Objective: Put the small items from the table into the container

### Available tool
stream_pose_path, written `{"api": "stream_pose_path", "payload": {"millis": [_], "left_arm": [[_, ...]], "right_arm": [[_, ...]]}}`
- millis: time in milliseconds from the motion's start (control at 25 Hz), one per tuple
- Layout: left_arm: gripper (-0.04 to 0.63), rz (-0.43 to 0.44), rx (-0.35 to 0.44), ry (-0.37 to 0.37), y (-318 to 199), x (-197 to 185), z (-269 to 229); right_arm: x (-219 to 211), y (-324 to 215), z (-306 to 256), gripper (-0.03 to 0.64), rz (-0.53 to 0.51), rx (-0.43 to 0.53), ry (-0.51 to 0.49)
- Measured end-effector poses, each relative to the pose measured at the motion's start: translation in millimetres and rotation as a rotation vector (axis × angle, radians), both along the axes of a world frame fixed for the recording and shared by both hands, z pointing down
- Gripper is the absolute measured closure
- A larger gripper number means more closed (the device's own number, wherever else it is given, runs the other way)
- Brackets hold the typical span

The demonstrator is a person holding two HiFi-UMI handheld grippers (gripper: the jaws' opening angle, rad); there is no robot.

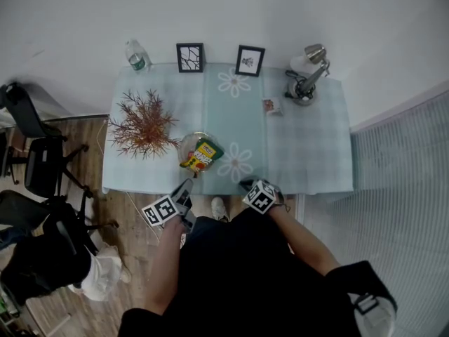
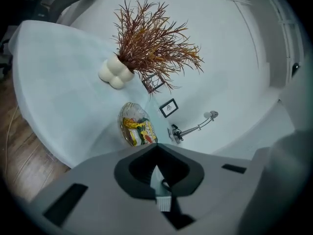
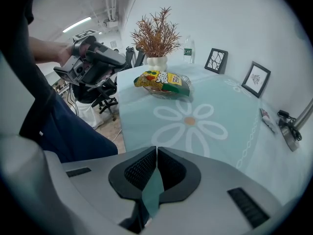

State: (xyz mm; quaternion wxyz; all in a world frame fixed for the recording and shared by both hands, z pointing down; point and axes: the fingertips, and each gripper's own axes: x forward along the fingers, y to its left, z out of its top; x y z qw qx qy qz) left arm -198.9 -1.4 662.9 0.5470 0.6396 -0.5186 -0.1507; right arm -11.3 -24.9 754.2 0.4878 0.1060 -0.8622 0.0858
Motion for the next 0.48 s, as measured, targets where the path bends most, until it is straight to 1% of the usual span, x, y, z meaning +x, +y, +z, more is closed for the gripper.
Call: {"api": "stream_pose_path", "payload": {"millis": [120,280,360,480], "left_arm": [[0.592,0.015,-0.011,-0.024,0.8,2.2,3.5],[0.592,0.013,0.0,0.003,-0.2,3.4,3.9],[0.592,0.028,-0.002,-0.004,0.1,6.0,5.5],[0.592,0.057,-0.007,-0.006,0.8,12.3,8.8]], "right_arm": [[-0.1,-0.2,-0.7,0.586,0.008,0.002,-0.002],[-0.9,0.4,0.6,0.586,0.021,0.002,-0.005],[-0.2,1.7,1.7,0.587,0.03,-0.002,-0.005],[-0.9,0.4,-0.1,0.587,0.017,0.012,0.002]]}}
